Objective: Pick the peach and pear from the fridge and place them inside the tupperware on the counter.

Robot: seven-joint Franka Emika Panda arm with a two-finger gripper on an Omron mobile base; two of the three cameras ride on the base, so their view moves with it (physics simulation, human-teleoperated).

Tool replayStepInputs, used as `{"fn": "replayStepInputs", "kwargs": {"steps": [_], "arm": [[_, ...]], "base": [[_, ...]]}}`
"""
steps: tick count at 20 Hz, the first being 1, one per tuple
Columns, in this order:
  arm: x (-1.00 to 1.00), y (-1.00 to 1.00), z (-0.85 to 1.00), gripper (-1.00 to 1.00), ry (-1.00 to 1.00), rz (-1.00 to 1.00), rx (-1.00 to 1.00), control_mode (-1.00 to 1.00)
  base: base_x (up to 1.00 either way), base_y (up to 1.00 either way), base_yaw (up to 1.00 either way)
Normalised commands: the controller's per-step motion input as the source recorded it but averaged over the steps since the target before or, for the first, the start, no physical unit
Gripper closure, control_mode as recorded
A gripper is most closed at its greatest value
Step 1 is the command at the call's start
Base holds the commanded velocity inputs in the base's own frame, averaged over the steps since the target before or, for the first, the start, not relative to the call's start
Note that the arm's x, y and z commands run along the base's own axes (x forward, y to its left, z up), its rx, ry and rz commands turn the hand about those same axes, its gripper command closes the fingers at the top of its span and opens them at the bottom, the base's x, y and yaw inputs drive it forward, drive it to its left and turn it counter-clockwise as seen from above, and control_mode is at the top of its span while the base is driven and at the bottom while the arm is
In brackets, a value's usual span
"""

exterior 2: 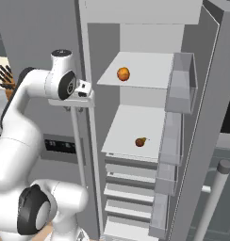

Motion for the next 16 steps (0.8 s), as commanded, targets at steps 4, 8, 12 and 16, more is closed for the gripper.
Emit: {"fn": "replayStepInputs", "kwargs": {"steps": [4,8,12,16], "arm": [[0.09,-0.58,-0.12,-1.00,0.00,0.06,0.00,-1.00],[0.04,-1.00,-0.33,-1.00,0.00,0.04,0.12,-1.00],[0.00,-0.67,-0.31,-1.00,0.01,-0.12,0.08,-1.00],[0.00,-0.49,-0.33,-1.00,0.01,-0.20,0.00,-1.00]], "base": [[0.00,0.00,0.00],[0.00,0.00,0.00],[0.00,0.00,0.00],[0.00,0.00,0.00]]}}
